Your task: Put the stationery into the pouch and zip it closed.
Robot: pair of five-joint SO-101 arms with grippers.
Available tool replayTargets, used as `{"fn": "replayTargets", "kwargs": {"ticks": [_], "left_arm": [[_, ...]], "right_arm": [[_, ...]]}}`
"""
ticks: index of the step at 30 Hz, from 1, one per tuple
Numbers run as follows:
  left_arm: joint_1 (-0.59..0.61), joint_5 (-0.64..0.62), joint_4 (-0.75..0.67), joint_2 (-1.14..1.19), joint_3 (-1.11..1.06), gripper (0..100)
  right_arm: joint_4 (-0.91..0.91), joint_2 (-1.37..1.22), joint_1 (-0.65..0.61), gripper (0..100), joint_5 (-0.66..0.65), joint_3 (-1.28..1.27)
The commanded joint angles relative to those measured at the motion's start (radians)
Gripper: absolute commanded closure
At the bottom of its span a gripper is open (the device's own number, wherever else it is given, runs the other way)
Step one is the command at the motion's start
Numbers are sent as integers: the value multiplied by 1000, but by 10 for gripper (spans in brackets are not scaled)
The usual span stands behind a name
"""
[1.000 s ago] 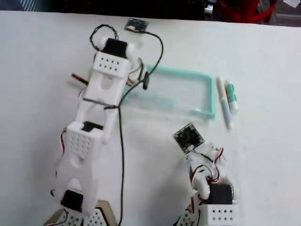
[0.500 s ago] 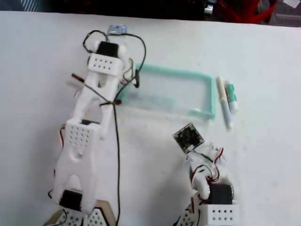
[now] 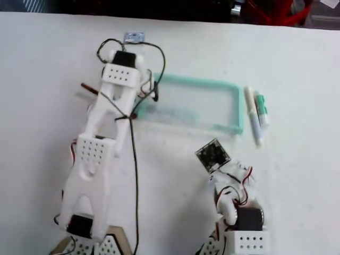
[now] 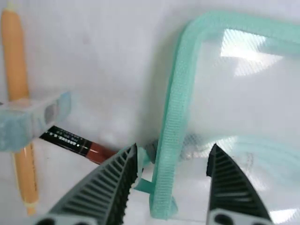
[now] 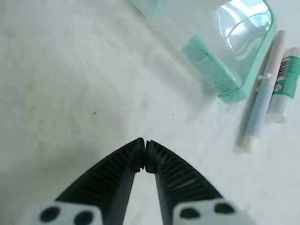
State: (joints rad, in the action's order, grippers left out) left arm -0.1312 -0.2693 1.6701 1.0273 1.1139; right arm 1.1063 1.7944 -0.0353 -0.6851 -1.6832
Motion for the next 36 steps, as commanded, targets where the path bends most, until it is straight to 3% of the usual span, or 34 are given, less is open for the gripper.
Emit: {"fn": "replayTargets", "kwargs": {"ticks": [1, 7, 9, 15, 19, 27, 29, 31, 36], "left_arm": [[-42, -6, 2, -12, 26, 759], [-119, 37, 121, -160, 74, 759], [-133, 167, 121, -225, 52, 759], [-194, 713, 121, -400, -183, 794], [-277, 893, 107, -522, -437, 792], [-328, 911, 2, -740, -836, 778], [-318, 856, -17, -748, -928, 778], [-265, 710, -97, -739, -993, 779], [-147, 158, -287, -697, -1046, 768]], "right_arm": [[5, 5, 5, 976, -8, -8], [5, 5, 5, 976, -8, -8], [5, 5, 5, 976, -8, -8], [5, 5, 5, 978, -9, -8], [5, 5, 5, 978, -9, -8], [5, 5, 5, 978, -9, -8], [5, 5, 5, 978, -9, -8], [5, 5, 5, 978, -9, -8], [5, 5, 5, 978, -9, -8]]}}
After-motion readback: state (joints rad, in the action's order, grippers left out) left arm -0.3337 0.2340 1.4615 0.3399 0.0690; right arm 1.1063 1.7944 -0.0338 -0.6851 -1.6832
